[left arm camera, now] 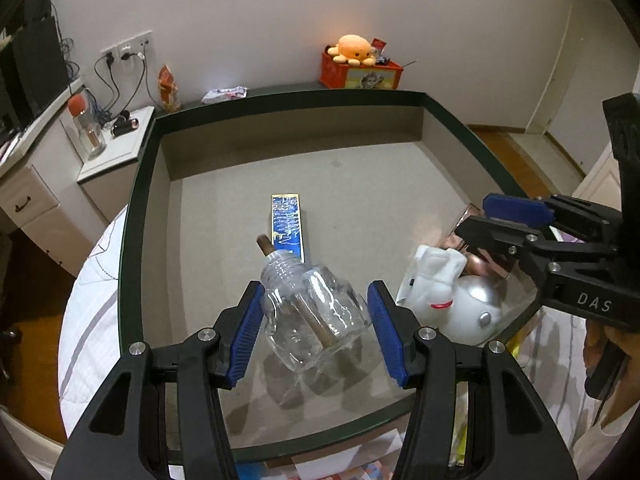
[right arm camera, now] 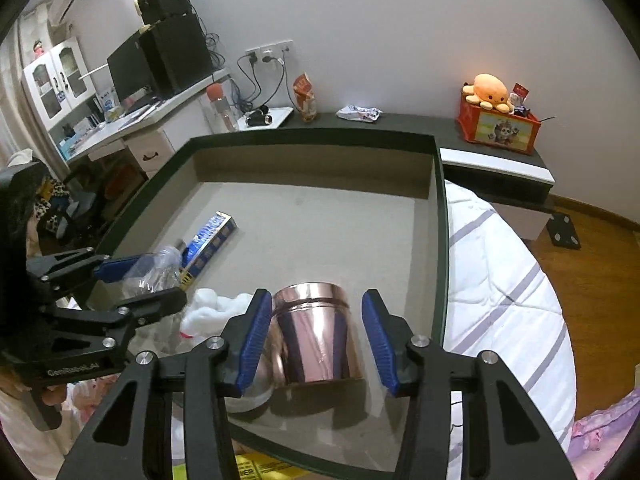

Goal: Organize rigid objects
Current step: 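Carry the glass bottle and rose-gold cup into the pink box and release both, then withdraw both tools from the pink box back over the bed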

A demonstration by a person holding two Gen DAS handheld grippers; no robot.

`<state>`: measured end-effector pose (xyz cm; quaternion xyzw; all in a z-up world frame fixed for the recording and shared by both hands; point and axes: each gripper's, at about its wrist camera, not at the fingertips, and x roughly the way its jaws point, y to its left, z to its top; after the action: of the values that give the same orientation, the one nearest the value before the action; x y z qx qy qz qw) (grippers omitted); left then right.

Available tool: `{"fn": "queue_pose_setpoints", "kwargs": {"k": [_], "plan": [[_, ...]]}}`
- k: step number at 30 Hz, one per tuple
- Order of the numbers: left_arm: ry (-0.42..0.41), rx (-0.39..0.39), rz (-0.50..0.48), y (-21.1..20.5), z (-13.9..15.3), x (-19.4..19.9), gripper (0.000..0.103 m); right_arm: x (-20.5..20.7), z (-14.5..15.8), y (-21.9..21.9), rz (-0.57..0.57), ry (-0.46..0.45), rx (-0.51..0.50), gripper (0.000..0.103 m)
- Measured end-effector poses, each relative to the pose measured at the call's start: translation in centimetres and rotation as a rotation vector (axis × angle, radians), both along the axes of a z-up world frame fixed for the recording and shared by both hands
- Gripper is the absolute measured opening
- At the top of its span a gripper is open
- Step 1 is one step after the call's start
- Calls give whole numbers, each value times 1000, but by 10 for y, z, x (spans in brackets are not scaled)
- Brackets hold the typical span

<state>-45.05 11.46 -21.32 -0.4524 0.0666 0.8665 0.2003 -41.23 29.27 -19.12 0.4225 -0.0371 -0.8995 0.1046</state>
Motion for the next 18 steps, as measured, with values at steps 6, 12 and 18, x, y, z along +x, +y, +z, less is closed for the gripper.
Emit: {"fn": "queue_pose_setpoints", "kwargs": {"k": [6,12,18], "plan": [[31,5,34,-10,11,7,79,8,7,5,-37,18,-10,49],[81,35,53,-29,32,29,89,33,27,5,-56,69,-35,66],[115,32,77,-45,45,58,96,64,40,-8,-43,92,-24,79]]}}
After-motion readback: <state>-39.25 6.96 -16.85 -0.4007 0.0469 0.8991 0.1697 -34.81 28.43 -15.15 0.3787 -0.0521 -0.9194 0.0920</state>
